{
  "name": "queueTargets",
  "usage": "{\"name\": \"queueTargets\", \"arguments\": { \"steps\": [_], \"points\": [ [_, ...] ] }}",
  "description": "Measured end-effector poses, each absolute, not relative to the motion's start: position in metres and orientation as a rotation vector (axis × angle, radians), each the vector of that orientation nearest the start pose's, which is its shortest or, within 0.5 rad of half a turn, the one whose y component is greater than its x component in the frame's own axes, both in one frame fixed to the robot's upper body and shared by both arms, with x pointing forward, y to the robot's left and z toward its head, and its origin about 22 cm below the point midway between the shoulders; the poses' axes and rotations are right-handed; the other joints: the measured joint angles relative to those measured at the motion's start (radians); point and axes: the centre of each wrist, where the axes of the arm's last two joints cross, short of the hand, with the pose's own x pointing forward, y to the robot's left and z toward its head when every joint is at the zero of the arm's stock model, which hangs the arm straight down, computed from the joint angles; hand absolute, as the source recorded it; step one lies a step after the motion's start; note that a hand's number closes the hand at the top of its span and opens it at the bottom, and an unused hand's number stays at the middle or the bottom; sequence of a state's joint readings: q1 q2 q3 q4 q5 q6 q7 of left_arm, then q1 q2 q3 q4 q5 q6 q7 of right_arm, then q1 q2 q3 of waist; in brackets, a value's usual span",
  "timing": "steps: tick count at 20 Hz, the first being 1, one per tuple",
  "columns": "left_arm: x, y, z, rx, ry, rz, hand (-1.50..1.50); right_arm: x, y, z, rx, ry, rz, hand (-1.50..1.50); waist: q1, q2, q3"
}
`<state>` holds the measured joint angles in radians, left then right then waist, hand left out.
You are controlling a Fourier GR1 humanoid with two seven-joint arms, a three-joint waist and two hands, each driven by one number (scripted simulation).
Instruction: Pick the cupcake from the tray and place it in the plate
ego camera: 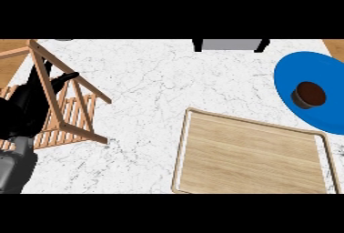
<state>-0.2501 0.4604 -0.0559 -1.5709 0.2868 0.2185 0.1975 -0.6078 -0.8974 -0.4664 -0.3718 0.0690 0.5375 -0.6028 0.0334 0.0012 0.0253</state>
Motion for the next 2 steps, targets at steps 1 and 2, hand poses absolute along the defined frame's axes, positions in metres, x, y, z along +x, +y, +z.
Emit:
{"name": "queueTargets", "arguments": {
  "steps": [1,2],
  "points": [
    [0.2948,0.2918,0.0979,0.19,-1.606,-0.041,0.0,0.2826,-0.5599,0.1178,-0.358,-1.718,0.185,-1.5,0.0,0.0,0.0],
    [0.2945,0.2918,0.0972,0.195,-1.61,-0.042,0.0,0.2806,-0.5621,0.1191,-0.365,-1.711,0.189,-1.5,0.0,0.0,0.001]
  ]
}}
